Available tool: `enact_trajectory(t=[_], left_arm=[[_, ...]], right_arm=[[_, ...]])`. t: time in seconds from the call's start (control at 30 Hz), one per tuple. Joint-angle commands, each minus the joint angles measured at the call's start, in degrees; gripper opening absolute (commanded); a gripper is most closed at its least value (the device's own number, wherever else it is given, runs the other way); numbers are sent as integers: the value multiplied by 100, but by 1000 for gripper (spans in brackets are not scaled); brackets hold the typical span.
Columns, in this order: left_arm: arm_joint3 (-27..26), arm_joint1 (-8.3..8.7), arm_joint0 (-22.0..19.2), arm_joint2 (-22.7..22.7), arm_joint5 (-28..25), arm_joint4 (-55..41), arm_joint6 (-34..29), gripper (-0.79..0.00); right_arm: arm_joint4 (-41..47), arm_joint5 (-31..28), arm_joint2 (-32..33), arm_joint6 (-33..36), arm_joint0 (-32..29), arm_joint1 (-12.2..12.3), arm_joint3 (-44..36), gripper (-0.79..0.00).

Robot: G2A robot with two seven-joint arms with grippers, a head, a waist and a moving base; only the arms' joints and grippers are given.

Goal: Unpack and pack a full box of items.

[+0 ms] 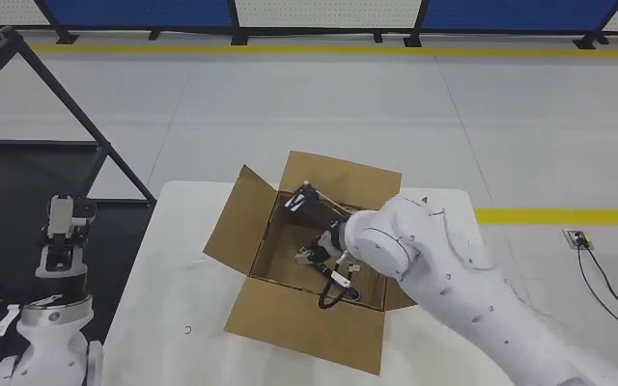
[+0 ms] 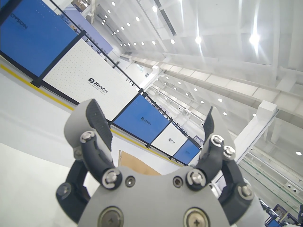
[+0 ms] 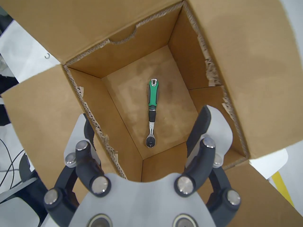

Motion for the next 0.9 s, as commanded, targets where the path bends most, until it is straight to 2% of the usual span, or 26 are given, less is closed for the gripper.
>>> enact_trajectory(t=[0.0,0.13,0.23,0.67,0.73,0.87], left_arm=[[10,4,33,-14,-39,-39,-40,0],[73,15,50,-36,-88,-147,-141,0],[109,24,31,-32,-72,-268,-251,0],[132,27,18,-34,-73,-288,-278,0],[132,27,18,-34,-73,-288,-278,0],[132,27,18,-34,-73,-288,-278,0]], right_arm=[[269,-166,-333,60,263,-203,792,0],[586,-270,-670,224,536,-497,1646,0],[721,-239,-784,287,652,-643,1918,0],[755,-245,-760,232,640,-642,1912,0],[912,-454,-687,164,601,-642,1936,0],[883,-536,-828,439,726,-759,2295,0]])
